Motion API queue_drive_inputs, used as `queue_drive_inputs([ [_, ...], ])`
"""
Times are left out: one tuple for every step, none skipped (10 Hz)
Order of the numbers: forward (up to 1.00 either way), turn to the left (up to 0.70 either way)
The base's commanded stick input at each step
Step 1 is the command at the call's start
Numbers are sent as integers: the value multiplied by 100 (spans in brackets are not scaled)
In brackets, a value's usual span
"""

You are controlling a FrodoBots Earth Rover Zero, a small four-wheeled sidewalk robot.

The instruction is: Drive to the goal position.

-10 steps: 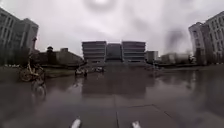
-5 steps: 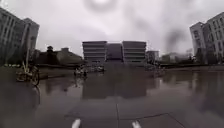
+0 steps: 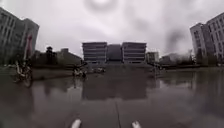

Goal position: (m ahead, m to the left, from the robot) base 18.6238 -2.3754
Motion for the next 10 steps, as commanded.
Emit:
queue_drive_inputs([
  [70,0],
  [70,0],
  [70,0],
  [70,0],
  [70,0],
  [70,0],
  [70,0],
  [70,0],
  [70,0],
  [70,0],
])
